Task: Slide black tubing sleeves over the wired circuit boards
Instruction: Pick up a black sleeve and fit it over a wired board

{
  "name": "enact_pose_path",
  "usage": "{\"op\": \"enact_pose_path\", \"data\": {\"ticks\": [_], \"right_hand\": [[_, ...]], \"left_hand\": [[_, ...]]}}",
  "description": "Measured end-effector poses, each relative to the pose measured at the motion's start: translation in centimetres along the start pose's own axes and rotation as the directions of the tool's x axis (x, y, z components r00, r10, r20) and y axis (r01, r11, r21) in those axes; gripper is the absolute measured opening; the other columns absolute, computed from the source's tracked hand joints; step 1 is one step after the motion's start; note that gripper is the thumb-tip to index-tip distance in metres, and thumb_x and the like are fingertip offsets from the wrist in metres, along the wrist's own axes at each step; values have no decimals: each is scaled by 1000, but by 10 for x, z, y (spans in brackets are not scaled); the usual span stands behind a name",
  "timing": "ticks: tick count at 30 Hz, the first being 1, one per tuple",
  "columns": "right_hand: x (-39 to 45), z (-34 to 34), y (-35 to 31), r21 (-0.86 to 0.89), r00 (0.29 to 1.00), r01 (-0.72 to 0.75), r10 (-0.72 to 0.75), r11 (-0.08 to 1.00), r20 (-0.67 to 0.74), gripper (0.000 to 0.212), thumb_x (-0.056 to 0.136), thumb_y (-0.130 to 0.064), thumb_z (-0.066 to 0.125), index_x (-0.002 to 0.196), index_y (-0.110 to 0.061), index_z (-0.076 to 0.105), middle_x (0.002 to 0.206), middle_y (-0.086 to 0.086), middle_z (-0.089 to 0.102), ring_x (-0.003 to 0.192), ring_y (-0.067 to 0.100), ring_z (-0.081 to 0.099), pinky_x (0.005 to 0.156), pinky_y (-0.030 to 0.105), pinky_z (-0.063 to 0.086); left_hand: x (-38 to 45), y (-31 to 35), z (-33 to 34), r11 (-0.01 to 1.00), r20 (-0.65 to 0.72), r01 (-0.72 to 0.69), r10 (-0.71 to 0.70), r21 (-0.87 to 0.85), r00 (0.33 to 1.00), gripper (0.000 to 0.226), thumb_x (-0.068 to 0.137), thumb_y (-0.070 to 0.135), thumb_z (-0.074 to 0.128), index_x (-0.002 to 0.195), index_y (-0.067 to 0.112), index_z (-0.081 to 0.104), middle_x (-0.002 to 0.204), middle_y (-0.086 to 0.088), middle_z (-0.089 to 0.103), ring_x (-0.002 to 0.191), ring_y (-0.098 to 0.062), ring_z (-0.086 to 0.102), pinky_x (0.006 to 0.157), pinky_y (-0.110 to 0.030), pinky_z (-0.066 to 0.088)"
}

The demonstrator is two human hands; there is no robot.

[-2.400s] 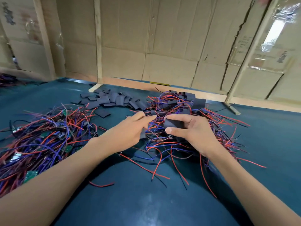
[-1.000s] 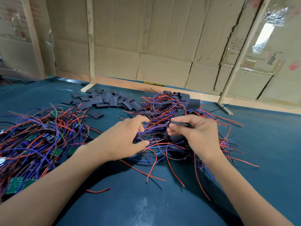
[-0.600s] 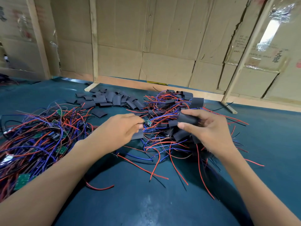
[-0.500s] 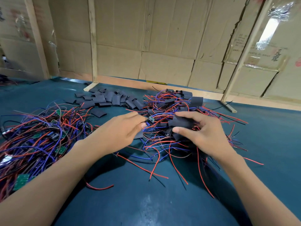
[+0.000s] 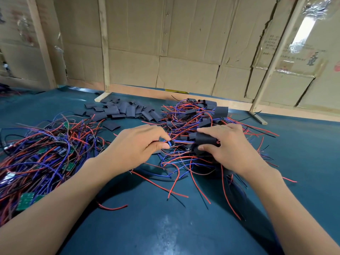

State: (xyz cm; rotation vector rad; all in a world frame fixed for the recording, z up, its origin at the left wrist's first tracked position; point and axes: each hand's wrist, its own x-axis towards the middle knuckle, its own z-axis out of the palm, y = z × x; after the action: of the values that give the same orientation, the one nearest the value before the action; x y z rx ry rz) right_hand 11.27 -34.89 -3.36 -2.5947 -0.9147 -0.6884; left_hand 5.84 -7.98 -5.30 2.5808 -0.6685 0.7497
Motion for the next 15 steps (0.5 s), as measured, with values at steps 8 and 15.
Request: {"op": "enact_pose_path", "data": {"ticks": [8,15], "right_hand": [[-2,-5,-2,-148,994,100,-91,984,62,58,84,-44,77,137,-28,61,115,-4,72,117,19,55,107,37,12],[-1,-4,-3,-69,998,57,-55,996,40,39,89,-42,73,125,-29,64,114,-2,68,112,11,40,101,30,14]], "left_hand": [[0,-5,6,970,-65,88,-106,-228,992,19,101,21,57,116,31,60,106,20,65,96,-2,63,86,-38,52],[0,1,9,966,-50,48,-63,-255,997,19,103,17,52,117,29,58,99,38,55,87,-10,60,78,-29,47]]}}
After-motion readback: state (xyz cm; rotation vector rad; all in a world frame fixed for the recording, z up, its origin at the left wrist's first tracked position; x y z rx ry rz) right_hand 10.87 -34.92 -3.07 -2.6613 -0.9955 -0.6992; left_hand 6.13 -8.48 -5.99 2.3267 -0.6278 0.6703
